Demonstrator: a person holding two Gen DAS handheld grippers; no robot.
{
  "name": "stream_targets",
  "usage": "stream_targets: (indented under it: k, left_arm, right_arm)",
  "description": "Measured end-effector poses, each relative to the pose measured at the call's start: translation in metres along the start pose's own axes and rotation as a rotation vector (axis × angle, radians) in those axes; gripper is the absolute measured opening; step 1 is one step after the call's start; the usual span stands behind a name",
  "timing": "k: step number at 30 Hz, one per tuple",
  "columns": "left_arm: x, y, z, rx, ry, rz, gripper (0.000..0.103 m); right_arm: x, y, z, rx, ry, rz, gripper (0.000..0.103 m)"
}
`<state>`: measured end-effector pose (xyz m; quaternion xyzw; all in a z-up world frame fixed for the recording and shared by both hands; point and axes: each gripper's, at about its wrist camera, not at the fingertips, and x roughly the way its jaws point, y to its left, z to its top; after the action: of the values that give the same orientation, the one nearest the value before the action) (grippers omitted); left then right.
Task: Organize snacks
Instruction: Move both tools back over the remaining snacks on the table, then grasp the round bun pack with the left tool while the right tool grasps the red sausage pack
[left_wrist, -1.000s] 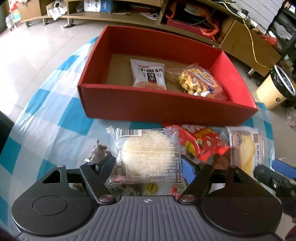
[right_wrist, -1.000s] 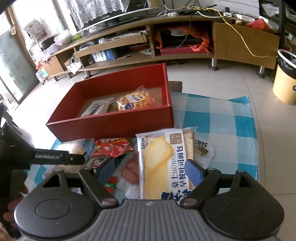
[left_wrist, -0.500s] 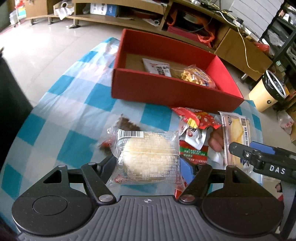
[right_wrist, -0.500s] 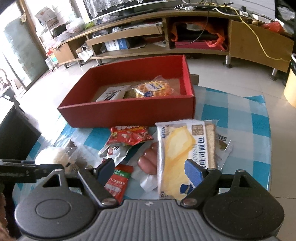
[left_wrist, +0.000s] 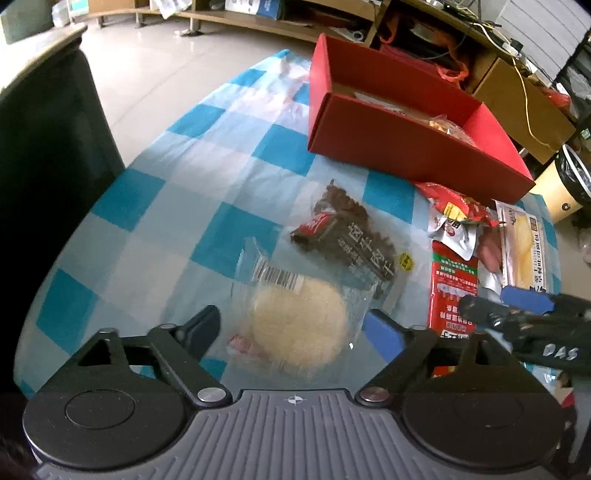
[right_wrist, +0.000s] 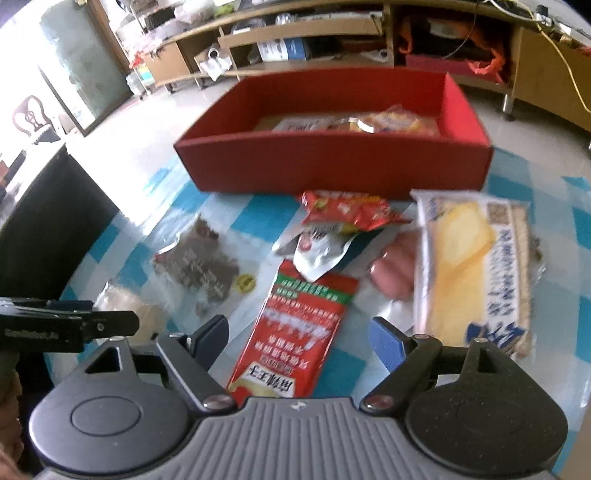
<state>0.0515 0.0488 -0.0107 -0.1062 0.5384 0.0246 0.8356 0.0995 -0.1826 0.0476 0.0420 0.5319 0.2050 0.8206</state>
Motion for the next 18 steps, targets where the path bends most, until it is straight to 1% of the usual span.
stream_targets:
  k: [5, 6, 7, 8, 9, 10, 13, 15, 18]
  left_arm:
    - [0.003, 0.001, -0.001, 0.005, 0.003, 0.017, 0.097]
    - [0.003, 0.001, -0.001, 0.005, 0.003, 0.014, 0.097]
    - [0.003, 0.002, -0.001, 0.004, 0.003, 0.014, 0.097]
    - [0.003, 0.003, -0.002, 0.004, 0.003, 0.016, 0.098]
    - [0.003, 0.004, -0.002, 0.004, 0.003, 0.020, 0.099]
    - [0.003, 0.006, -0.003, 0.002, 0.004, 0.019, 0.101]
    - [0.006, 0.011, -0.004, -0.007, 0.010, 0.010, 0.102]
    - [0.007, 0.013, -0.004, -0.017, 0.007, 0.011, 0.103]
    - [0.007, 0.014, -0.001, -0.024, -0.011, 0.020, 0.103]
  right_arm:
    - [0.017, 0.008, -0.010, 0.015, 0.016, -0.052, 0.082]
    - [0.021, 0.010, -0.012, 0.010, 0.016, -0.065, 0.086]
    - [0.021, 0.012, -0.015, -0.004, 0.000, -0.071, 0.092]
    - [0.023, 0.016, -0.017, -0.014, -0.003, -0.082, 0.095]
    - [0.025, 0.018, -0.019, -0.019, -0.004, -0.097, 0.102]
    - [0.027, 0.020, -0.021, -0.019, 0.001, -0.118, 0.103]
    - [0.034, 0.034, -0.028, -0.099, -0.012, -0.205, 0.103]
    - [0.033, 0.029, -0.028, -0.068, -0.017, -0.197, 0.103]
    - [0.032, 0.027, -0.026, -0.088, -0.006, -0.187, 0.103]
